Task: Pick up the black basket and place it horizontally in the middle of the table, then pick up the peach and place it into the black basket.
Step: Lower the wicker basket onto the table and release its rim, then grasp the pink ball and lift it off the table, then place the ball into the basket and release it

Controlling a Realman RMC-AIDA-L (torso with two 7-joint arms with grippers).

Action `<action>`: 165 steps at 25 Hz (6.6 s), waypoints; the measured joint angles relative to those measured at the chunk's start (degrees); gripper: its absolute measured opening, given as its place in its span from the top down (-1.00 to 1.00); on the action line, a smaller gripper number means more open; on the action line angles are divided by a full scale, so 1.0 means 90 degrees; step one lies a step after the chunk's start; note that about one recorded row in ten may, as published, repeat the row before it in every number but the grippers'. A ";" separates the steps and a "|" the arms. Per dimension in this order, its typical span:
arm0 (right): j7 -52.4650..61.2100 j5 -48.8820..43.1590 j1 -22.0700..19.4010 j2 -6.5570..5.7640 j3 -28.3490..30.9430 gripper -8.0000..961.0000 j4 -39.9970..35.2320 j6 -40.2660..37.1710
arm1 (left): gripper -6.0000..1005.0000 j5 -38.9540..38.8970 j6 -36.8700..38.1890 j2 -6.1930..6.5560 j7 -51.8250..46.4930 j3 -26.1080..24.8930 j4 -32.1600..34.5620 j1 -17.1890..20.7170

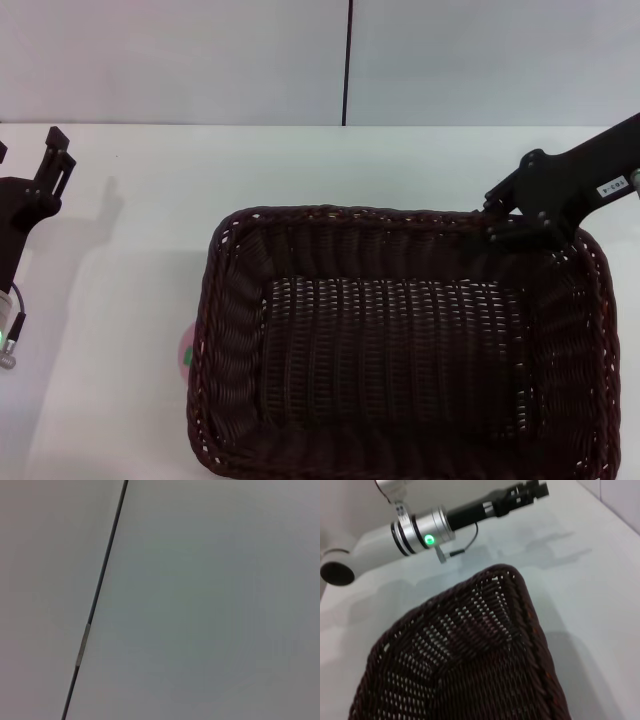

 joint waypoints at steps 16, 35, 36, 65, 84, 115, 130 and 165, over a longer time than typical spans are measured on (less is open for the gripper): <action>-0.0077 -0.0101 0.0030 0.0059 0.0004 0.56 0.0045 0.0440 | -0.41 -0.0001 0.0001 -0.0002 0.0000 0.0000 -0.0078 0.0000; -0.0343 0.0894 -0.0933 0.0353 0.0914 -0.14 -0.0845 0.1001 | -0.40 -0.0002 0.0028 0.0017 0.0000 0.0104 -0.0077 0.0059; -0.0343 0.0894 -0.0933 0.0353 0.0914 -0.14 -0.0845 0.1001 | -0.40 -0.0002 0.0028 0.0017 0.0000 0.0104 -0.0077 0.0059; -0.2639 0.5840 -0.4390 0.0965 0.4205 -0.14 0.0596 0.0687 | -0.37 0.0000 0.1534 0.0177 -0.5212 0.5159 0.5038 0.0430; -0.2342 0.5841 -0.4456 0.0889 0.5233 -0.14 0.1211 0.0704 | -0.35 0.2451 0.2075 0.0225 -0.5970 0.5540 0.5725 0.0049; -0.2469 0.5833 -0.4416 0.0850 0.5239 -0.14 0.1427 0.0744 | -0.32 0.2892 0.1732 0.0046 -0.5767 0.5943 0.4788 -0.0505; -0.2480 0.5840 -0.4445 0.0850 0.5239 -0.14 0.1483 0.0753 | 0.10 0.2780 0.1637 0.0059 -0.5677 0.5824 0.4785 -0.0503; -0.2478 0.5798 -0.4260 0.0850 0.5221 -0.14 0.1691 0.0791 | 0.45 0.1317 0.2566 0.0020 -0.5258 0.4804 0.3130 -0.1360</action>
